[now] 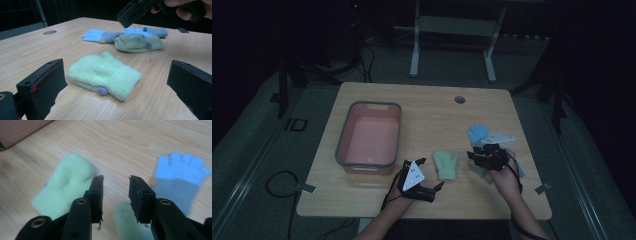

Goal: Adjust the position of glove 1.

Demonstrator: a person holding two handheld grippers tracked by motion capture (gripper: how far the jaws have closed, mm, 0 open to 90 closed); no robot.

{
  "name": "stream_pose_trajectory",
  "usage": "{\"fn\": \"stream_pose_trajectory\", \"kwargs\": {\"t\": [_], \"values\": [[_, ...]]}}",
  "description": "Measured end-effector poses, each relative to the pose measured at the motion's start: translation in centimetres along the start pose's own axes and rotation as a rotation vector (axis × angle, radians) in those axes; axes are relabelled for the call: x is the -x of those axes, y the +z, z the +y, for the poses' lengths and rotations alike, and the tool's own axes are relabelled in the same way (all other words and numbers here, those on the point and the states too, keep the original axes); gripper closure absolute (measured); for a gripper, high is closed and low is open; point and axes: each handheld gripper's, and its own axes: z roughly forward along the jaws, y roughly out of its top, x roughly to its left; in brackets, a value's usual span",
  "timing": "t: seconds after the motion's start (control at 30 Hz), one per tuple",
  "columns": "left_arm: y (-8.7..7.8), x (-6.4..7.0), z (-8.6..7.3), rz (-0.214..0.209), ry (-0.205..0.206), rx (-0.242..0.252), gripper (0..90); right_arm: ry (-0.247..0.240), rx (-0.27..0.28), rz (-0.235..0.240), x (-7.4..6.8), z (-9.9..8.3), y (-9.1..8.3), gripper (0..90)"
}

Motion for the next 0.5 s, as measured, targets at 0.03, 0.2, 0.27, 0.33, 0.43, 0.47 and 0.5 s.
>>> {"fn": "stream_pose_trajectory", "kwargs": {"t": [0.03, 0.2, 0.27, 0.33, 0.43, 0.47, 0.5], "values": [[0.0, 0.0, 0.0, 0.001, 0.000, 0.000, 2.1, 0.002, -0.003, -0.003, 0.5, -0.2, -0.3, 64.5], [0.0, 0.1, 0.0, 0.003, 0.003, -0.001, 2.1, 0.006, -0.010, 0.032, 2.8, -1.3, -1.7, 65.3], [0.0, 0.1, 0.0, 0.003, 0.003, -0.001, 2.1, -0.016, -0.018, 0.036, 3.3, -1.7, -2.1, 66.4], [0.0, 0.1, 0.0, 0.003, 0.004, -0.001, 2.1, -0.029, -0.026, 0.041, 3.6, -1.8, -2.3, 66.5], [0.0, 0.1, 0.0, 0.003, 0.006, -0.002, 2.1, -0.047, -0.039, 0.057, 4.4, -2.5, -2.6, 66.4], [0.0, 0.1, 0.0, 0.003, 0.007, -0.002, 2.1, -0.053, -0.043, 0.052, 4.6, -2.6, -2.7, 66.4], [0.0, 0.1, 0.0, 0.003, 0.007, -0.002, 2.1, -0.057, -0.049, 0.057, 4.7, -2.7, -2.6, 66.3]]}}
